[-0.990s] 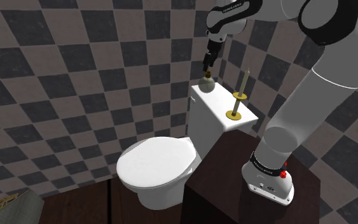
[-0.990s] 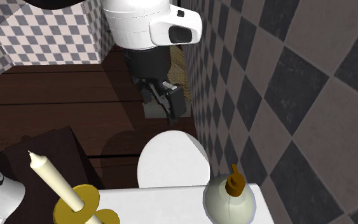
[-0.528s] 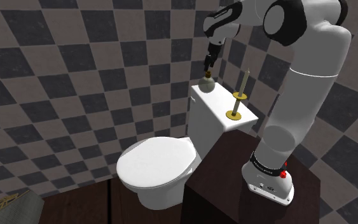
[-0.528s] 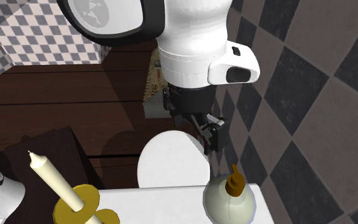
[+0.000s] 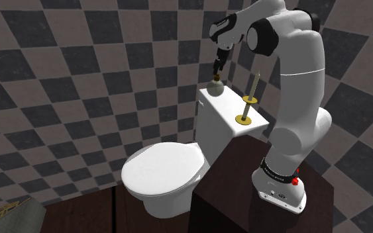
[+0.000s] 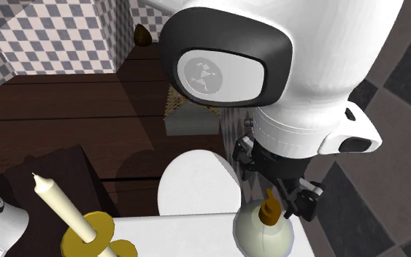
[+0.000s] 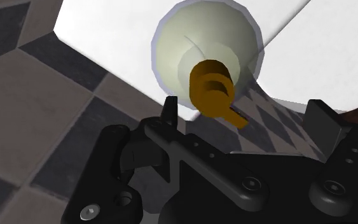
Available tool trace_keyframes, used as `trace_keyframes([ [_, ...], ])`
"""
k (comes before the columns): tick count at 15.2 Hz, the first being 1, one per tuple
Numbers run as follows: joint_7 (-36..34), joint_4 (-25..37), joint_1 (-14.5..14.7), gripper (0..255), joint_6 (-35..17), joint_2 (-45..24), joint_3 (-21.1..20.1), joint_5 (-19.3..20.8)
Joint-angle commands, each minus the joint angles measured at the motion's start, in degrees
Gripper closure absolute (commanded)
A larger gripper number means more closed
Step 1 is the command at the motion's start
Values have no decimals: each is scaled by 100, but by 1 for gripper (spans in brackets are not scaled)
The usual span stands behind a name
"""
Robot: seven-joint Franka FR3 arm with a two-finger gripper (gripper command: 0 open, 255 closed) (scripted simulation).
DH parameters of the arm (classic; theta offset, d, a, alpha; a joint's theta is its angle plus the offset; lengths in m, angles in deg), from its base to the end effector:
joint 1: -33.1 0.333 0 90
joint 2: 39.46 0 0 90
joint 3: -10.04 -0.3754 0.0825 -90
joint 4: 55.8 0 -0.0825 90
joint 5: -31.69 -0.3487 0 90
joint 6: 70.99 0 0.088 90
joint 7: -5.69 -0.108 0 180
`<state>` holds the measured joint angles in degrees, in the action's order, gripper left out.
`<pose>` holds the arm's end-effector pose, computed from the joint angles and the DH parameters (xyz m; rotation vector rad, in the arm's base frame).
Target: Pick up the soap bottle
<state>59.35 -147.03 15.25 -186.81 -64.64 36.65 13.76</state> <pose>0.5237 -0.4141 0.4718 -3.1063 -0.1108 -0.1517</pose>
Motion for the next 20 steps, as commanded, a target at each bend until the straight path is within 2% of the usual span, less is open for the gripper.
trace_keyframes([
  [1,124,271,-162,0,32,-276,-19,-108],
  [10,244,-9,-184,0,-432,-484,-95,-245],
  [11,243,-20,-181,255,-439,-479,-95,-244],
  [20,244,-9,-184,255,-431,-484,-95,-245],
])
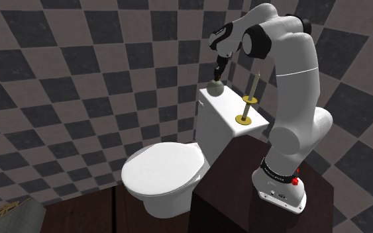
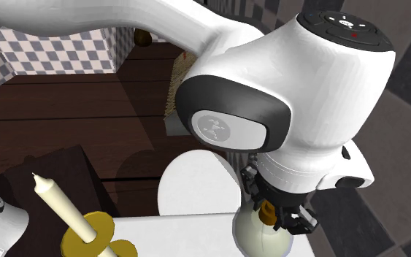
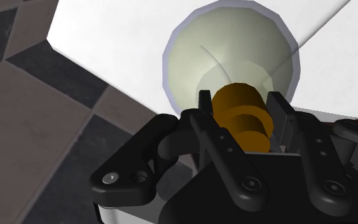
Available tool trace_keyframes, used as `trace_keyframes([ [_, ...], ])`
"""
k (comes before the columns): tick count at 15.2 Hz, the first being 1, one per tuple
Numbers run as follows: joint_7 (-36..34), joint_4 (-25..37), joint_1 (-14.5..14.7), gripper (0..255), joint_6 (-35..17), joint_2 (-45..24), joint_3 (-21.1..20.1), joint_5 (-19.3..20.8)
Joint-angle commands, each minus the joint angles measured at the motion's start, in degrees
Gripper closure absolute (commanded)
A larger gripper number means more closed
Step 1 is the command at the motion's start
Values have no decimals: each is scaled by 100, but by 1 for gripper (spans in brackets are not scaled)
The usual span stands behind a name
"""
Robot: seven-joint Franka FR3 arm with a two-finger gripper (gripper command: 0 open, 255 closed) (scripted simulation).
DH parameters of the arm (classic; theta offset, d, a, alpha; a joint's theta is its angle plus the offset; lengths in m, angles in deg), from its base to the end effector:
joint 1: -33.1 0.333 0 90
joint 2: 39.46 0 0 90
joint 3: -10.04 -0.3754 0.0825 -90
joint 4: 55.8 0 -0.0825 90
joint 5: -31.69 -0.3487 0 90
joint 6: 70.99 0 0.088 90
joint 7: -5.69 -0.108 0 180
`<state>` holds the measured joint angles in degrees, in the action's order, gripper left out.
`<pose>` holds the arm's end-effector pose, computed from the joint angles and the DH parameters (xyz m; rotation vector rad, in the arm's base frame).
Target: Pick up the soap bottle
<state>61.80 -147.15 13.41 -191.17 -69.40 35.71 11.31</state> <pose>0.5309 -0.4323 0.4235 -3.1081 -0.1090 -0.1521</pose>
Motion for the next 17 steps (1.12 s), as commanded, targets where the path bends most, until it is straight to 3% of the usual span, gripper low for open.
trace_keyframes([
  [1,-17,34,3,255,63,23,10,19],
  [17,-229,655,13,255,963,347,125,245],
])
